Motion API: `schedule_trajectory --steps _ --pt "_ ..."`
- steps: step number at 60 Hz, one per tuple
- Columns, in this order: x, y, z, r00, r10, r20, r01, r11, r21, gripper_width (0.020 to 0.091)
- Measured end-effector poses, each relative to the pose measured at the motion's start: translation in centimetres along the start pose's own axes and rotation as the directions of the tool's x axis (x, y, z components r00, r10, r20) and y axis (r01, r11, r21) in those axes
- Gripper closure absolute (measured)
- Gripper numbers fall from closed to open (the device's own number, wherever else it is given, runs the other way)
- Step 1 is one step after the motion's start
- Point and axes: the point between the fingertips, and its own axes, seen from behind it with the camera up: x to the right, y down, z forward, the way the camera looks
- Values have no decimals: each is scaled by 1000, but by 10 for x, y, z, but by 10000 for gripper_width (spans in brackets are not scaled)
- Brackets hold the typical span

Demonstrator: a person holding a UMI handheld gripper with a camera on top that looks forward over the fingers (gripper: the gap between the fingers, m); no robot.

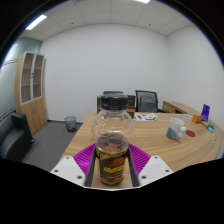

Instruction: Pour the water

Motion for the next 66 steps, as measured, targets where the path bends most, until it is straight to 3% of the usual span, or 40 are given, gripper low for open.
schedule_trajectory --steps 4,12,24,35,42,51,59,66 --pt "-5 -3 1 1000 6 29 -7 1000 22 587" --pt "-2 -4 1 999 -25 30 24 999 22 731" --pt "-4 -28 2 997 2 83 -4 1000 25 731" --pt "11 -120 11 900 357 249 -380 924 49 730" --pt "45 -185 23 681 629 374 -677 736 -6 730" --pt "116 -229 65 195 864 465 -932 311 -186 734" --pt "176 -227 99 -191 889 417 -949 -57 -311 731" --pt "222 -203 130 -440 835 330 -876 -318 -363 731"
